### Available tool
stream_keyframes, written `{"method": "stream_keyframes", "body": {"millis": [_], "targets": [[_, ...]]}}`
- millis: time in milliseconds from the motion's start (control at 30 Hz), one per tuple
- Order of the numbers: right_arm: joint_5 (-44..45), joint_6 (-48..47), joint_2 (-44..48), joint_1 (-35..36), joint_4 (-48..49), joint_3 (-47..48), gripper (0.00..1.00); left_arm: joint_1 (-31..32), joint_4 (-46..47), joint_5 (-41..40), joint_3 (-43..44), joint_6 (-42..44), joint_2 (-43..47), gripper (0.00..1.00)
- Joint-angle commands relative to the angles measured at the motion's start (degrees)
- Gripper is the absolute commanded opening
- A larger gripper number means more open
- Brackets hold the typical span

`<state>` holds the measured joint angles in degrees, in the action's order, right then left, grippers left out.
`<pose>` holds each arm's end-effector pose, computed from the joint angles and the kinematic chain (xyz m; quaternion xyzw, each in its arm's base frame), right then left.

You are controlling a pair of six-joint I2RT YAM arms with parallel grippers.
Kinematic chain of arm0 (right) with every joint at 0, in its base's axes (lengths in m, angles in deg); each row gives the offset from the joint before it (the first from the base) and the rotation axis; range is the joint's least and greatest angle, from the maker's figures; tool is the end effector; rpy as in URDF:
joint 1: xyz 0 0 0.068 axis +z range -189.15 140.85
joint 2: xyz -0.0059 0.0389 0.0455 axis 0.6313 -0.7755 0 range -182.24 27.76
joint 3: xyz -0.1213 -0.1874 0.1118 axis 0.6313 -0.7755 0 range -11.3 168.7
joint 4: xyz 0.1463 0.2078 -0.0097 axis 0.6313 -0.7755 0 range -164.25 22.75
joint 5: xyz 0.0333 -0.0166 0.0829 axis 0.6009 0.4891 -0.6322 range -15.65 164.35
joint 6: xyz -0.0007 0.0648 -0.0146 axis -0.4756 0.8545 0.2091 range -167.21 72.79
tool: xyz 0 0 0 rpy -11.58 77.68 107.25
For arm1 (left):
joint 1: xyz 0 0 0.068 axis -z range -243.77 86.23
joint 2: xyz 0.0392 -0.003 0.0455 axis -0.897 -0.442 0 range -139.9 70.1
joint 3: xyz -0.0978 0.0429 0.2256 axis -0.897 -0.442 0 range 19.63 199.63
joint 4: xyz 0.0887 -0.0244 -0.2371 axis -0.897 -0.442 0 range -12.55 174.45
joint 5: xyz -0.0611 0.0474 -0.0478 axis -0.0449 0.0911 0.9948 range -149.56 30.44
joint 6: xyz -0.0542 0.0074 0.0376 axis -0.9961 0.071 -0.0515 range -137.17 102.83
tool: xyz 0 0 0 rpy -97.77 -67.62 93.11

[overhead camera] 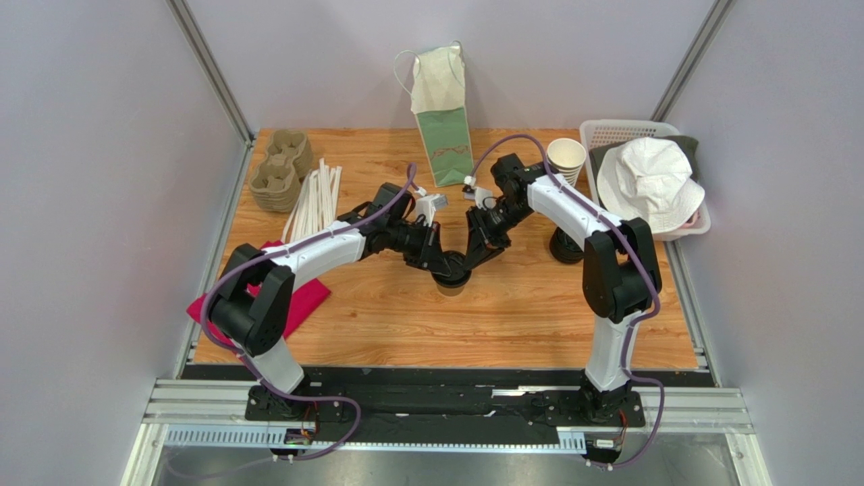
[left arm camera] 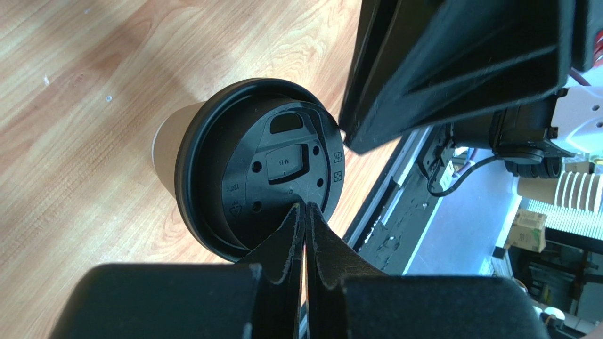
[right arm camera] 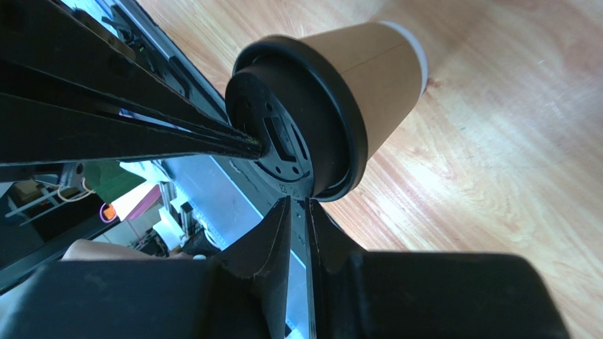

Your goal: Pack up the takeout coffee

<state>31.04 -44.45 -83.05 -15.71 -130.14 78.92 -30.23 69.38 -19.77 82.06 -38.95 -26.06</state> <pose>0.3171 0.1769 0.1990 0.1872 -0.9091 -0.3707 0.0320 0.2746 -0.2224 0.1840 0.2092 0.8633 -0.4357 0.1452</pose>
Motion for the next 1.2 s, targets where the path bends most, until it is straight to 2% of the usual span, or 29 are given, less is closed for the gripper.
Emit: {"method": "stream_keyframes", "body": {"millis": [0,967,1167], "targets": [[-1.78,0.14,1.91,0.29,1.90,-2.49,0.16,-0.05,-3.03,-8.24,-0.82,2.45,-3.07,0.06],[3.32,1.89,-3.28,-2.52,9.45,-8.65,0.11,-0.14,-3.21,-8.06,-0.56,2.53,-3.60,0.06],[0.69,1.63,-1.53,-2.52,8.76,-8.22,0.11,-0.14,-3.30,-8.06,-0.38,2.71,-3.68,0.06]]}}
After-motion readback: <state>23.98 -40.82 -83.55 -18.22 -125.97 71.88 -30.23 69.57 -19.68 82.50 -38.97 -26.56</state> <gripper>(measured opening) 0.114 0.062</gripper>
